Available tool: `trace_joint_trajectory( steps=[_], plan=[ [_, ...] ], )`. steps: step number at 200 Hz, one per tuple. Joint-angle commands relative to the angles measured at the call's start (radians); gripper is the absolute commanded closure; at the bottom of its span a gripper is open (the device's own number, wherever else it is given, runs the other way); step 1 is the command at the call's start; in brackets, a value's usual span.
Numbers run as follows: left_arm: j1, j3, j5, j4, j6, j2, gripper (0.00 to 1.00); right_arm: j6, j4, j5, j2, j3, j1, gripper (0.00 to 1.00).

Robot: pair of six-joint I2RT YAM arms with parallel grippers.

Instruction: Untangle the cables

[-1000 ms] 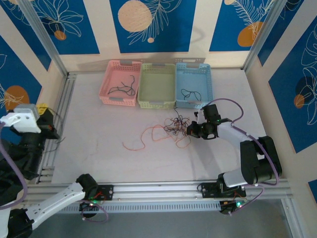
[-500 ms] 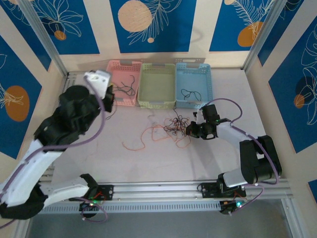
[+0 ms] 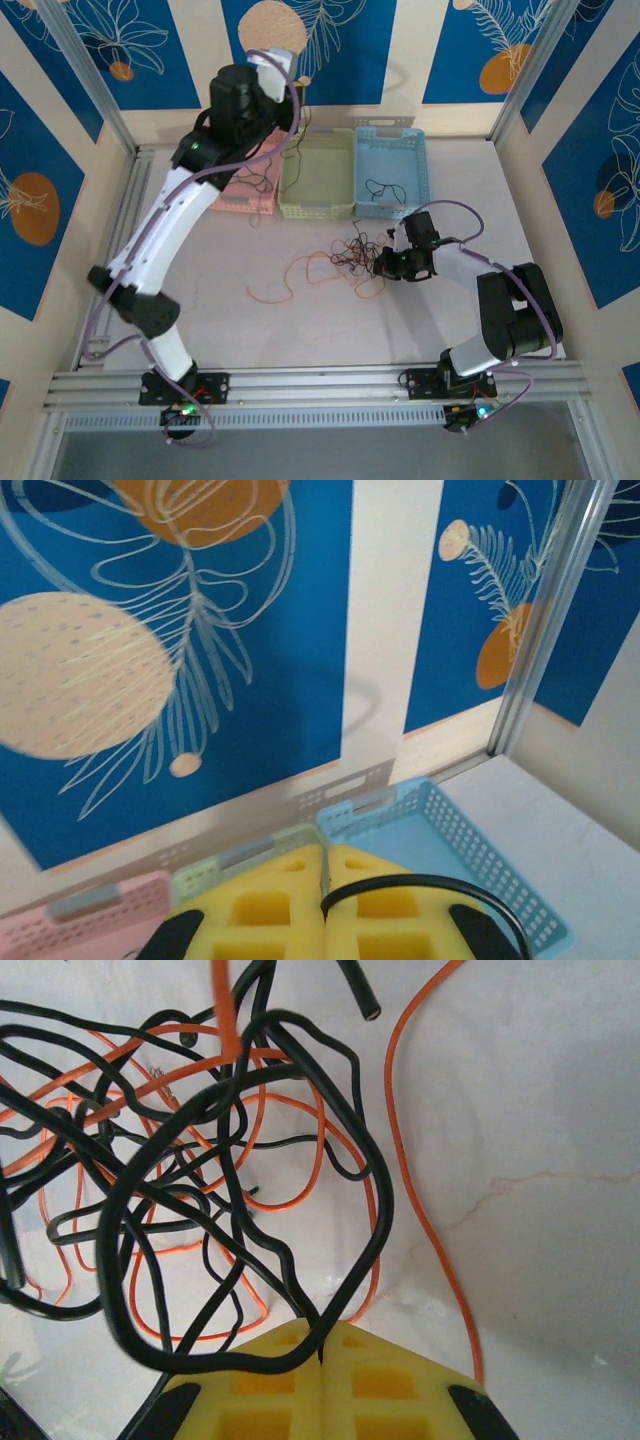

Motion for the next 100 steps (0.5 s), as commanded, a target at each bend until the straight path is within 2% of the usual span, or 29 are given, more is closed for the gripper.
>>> trace_joint_trajectory(
  steps=[1,47,100],
  plan=[
    [0.015,0.149,0.101,0.038,-0.026,0.089,1.00,-0.004,-0.016,-0.022,0.015,0.028,0.007,1.00],
    [0.015,0.204,0.239,0.253,-0.011,0.190,1.00,-0.007,-0.022,-0.025,0.028,0.037,0.012,1.00],
    [0.017,0.332,0.365,0.372,-0.119,0.356,1.00,-0.013,-0.031,-0.015,0.032,0.044,0.027,1.00]
  ],
)
